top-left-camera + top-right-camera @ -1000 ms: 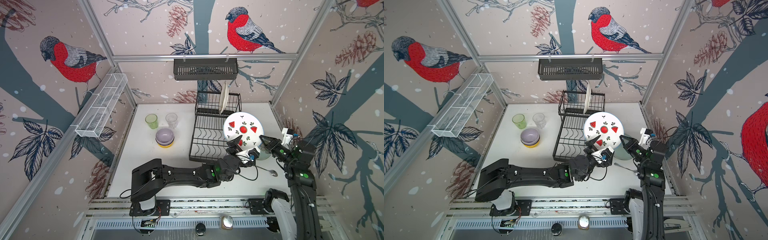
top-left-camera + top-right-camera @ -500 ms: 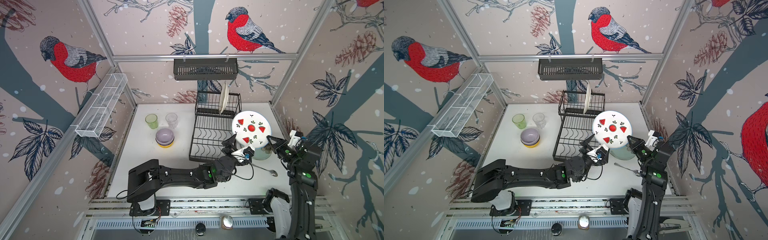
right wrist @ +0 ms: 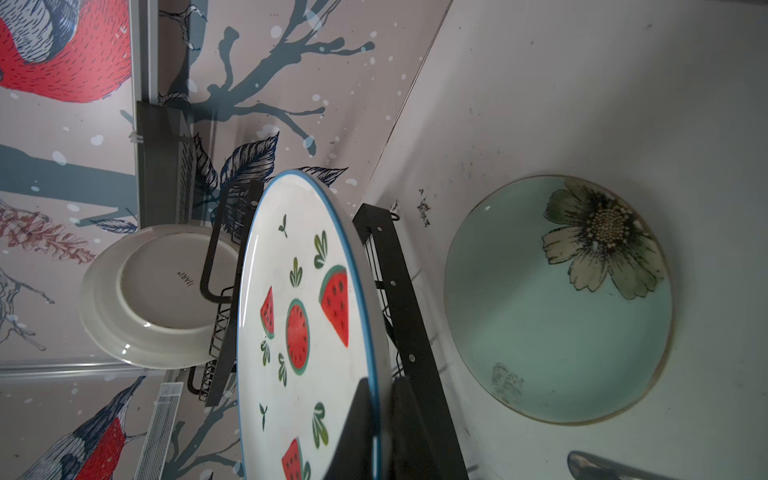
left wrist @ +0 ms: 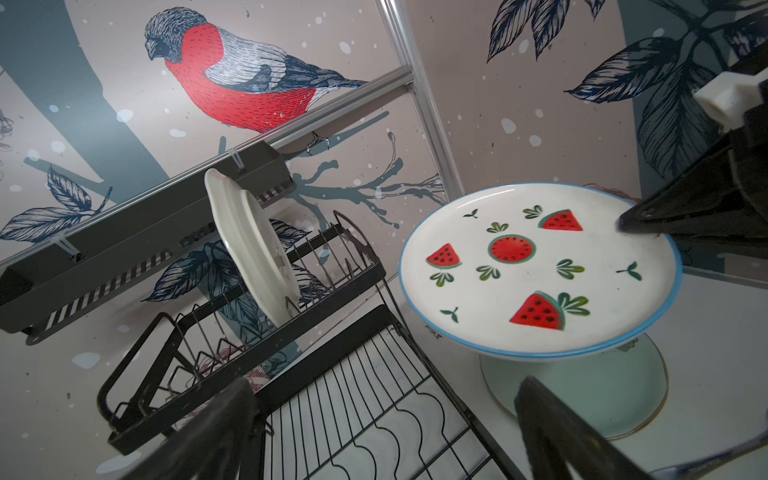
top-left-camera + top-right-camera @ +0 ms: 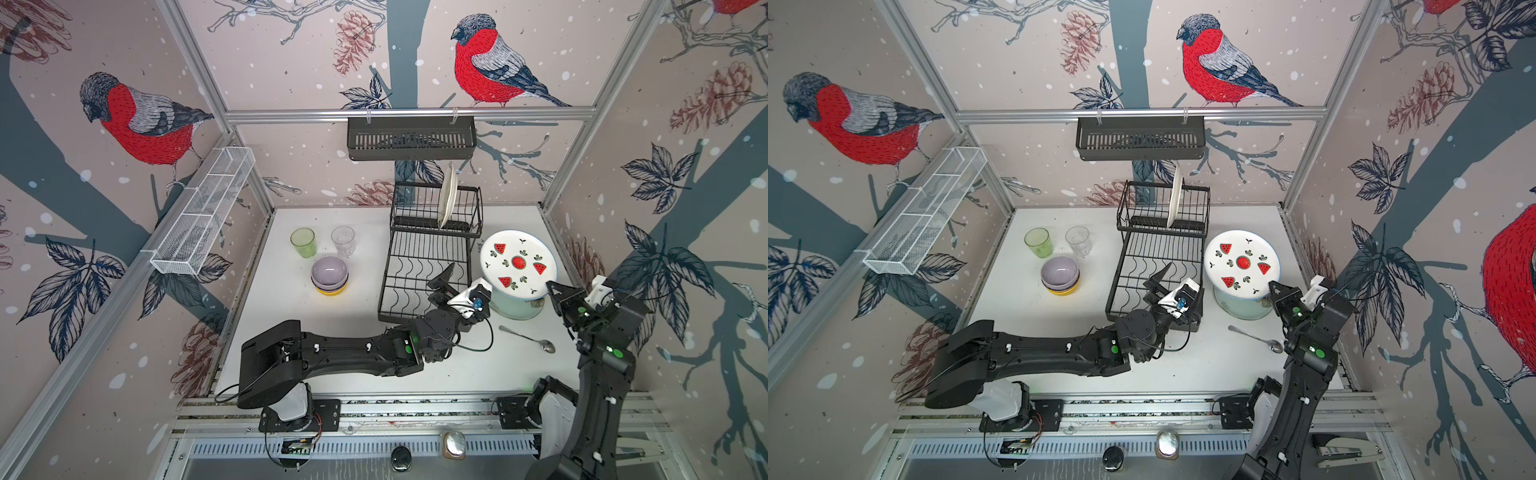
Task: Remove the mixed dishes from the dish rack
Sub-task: 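Open the left gripper and withdraw it while the right gripper holds the plate, then lower the watermelon plate onto the mint floral plate with the right gripper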
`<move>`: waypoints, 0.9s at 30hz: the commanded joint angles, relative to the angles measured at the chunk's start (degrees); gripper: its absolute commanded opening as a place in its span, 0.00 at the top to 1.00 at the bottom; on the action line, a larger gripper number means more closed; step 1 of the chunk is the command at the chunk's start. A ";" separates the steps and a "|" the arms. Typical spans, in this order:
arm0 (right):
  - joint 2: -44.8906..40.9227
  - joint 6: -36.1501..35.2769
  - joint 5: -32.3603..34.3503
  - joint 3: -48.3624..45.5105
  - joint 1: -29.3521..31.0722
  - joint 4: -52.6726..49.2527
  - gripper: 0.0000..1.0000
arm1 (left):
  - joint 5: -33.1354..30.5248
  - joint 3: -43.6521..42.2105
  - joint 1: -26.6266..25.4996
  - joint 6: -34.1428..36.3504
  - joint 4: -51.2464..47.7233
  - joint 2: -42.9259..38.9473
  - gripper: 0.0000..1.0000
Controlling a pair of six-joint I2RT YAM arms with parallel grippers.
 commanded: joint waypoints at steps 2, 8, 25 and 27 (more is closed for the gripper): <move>0.71 2.69 1.16 -1.95 -2.05 3.91 1.00 | -2.70 -1.72 0.59 -1.70 0.42 -2.34 0.02; 2.71 2.64 5.26 -4.58 -3.87 3.75 1.00 | -6.39 -4.43 1.21 -4.96 -0.35 -4.59 0.02; 12.61 -3.53 10.25 -7.56 -0.90 7.85 1.00 | -1.93 -13.22 6.37 -27.38 -7.10 -14.69 0.02; 14.50 -4.27 10.42 -8.01 -0.22 8.99 1.00 | -2.24 -13.85 7.05 -27.58 -8.01 -15.73 0.02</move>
